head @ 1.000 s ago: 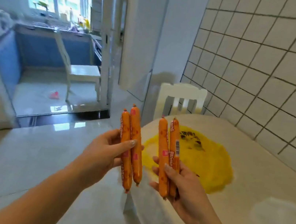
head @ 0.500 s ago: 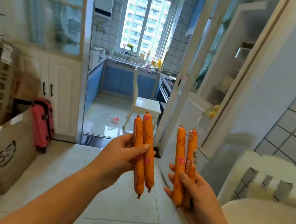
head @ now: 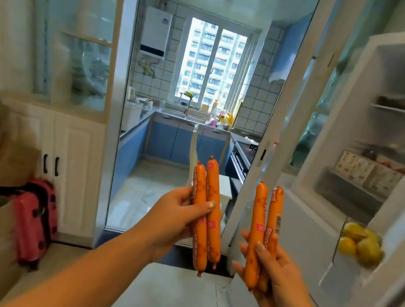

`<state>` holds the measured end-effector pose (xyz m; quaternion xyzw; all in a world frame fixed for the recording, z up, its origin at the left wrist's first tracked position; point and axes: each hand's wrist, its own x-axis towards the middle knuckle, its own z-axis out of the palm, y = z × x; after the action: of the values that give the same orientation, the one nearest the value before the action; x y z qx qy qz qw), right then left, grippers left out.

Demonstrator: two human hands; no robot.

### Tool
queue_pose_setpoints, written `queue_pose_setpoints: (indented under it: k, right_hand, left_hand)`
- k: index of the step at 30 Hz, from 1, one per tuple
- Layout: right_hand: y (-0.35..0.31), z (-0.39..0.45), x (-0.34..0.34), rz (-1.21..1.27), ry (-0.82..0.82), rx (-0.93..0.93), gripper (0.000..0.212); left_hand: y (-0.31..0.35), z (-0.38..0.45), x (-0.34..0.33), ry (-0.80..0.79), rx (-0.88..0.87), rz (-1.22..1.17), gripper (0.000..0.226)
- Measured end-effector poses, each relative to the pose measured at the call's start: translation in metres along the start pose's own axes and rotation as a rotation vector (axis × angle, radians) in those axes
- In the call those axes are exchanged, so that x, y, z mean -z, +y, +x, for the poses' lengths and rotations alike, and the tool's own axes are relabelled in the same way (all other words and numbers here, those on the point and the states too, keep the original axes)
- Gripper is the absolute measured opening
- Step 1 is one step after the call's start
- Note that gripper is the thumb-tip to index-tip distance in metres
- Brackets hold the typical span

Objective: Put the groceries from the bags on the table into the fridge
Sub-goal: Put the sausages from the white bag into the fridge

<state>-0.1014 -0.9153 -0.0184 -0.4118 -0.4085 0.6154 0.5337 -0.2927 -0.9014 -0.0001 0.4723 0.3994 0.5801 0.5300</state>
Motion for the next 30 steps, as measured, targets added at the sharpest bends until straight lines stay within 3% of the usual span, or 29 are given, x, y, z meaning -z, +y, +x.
queue_pose_setpoints:
  k: [4,10,14,18,22,30]
  right_hand:
    - [-0.005,0.070,0.010,0.005,0.041,0.024,0.020]
    - [-0.017,0.185,0.030,0.028,0.193,0.100,0.026]
    - [-0.039,0.259,0.047,0.042,0.321,0.158,0.035]
    - [-0.059,0.313,0.068,0.051,0.452,0.225,0.036]
    - [-0.069,0.360,0.101,0.062,0.580,0.281,0.030]
    - [-0.101,0.476,0.194,0.056,0.724,0.394,0.024]
  left_hand:
    - [-0.021,0.085,-0.004,-0.054,0.030,-0.056,0.018]
    - [-0.048,0.233,-0.019,-0.203,0.092,-0.073,0.034]
    - [-0.054,0.335,-0.040,-0.332,0.118,-0.090,0.024]
    - [-0.060,0.422,-0.076,-0.475,0.150,-0.110,0.012]
    - [-0.083,0.485,-0.116,-0.606,0.228,-0.135,0.018]
    - [-0.132,0.605,-0.211,-0.720,0.261,-0.152,0.017]
